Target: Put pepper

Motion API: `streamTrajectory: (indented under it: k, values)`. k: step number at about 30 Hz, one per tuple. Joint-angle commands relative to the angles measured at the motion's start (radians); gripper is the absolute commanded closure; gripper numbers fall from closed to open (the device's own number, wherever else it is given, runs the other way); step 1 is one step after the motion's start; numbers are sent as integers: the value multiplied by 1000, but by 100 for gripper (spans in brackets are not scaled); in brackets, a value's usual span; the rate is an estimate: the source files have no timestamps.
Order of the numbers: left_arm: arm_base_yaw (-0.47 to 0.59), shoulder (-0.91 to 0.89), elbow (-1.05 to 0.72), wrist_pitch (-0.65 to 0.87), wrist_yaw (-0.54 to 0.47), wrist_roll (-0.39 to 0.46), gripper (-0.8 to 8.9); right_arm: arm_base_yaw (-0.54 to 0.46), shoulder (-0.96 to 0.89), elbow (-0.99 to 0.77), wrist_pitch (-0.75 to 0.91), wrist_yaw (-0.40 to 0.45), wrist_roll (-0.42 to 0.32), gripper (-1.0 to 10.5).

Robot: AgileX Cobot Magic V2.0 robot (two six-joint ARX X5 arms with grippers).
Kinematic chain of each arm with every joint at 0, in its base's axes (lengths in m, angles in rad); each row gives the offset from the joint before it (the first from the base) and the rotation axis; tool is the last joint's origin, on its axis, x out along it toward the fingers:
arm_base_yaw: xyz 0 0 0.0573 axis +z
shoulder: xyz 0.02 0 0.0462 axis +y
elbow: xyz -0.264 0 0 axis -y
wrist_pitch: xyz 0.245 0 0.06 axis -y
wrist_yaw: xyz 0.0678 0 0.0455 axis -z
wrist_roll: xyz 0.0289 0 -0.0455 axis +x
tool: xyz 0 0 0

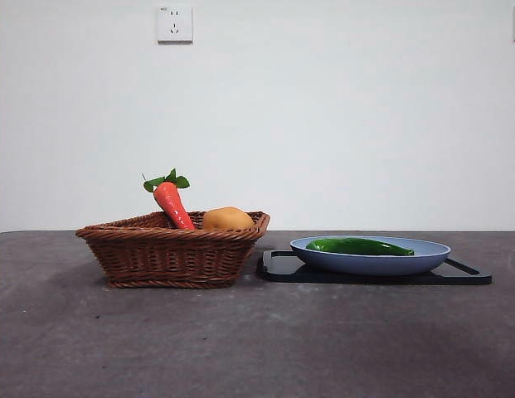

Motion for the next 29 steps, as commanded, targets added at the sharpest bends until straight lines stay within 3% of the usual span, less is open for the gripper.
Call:
streamTrajectory:
  k: [1, 7, 13, 29]
  values:
    - [3, -2, -11, 11, 2, -10, 805, 3, -48, -68, 8, 16, 24, 936]
    - [3, -2, -11, 11, 2, -10, 805, 23, -135, -207, 52, 62, 87, 936]
    - [3, -2, -11, 12, 2, -10, 805, 35, -180, -285, 49, 80, 97, 936]
    - [3, -2, -11, 11, 2, -10, 805, 35, -191, -309, 47, 80, 138, 936]
